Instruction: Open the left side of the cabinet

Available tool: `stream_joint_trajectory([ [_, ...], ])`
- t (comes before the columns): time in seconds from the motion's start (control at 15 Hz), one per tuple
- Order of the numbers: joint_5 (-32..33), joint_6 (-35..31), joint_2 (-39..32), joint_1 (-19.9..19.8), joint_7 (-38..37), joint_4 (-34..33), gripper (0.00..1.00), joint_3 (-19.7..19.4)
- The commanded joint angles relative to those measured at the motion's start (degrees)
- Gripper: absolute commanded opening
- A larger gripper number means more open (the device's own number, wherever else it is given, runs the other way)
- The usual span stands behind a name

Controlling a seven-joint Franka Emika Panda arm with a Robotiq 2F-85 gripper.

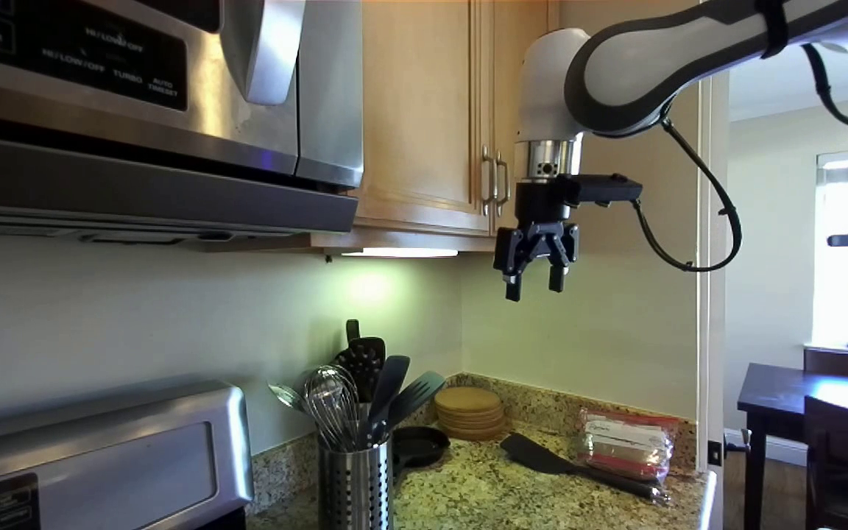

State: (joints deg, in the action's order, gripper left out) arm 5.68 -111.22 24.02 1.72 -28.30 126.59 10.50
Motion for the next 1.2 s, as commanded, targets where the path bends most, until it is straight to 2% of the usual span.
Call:
stream_joint_trajectory([
  [0.0,1.6,0.3,0.2,-1.0,-8.2,-1.0,1.0,3.3],
  [0.13,2.0,0.5,-0.1,-1.0,-10.5,-1.1,1.0,3.9],
  [0.2,0.8,0.1,-0.1,0.0,-7.6,-0.7,1.0,3.0],
  [0.73,1.4,-0.9,0.1,-0.1,-7.1,-0.3,1.0,2.7],
  [1.13,2.4,-5.2,2.0,-3.4,3.5,0.1,1.0,-4.6],
])
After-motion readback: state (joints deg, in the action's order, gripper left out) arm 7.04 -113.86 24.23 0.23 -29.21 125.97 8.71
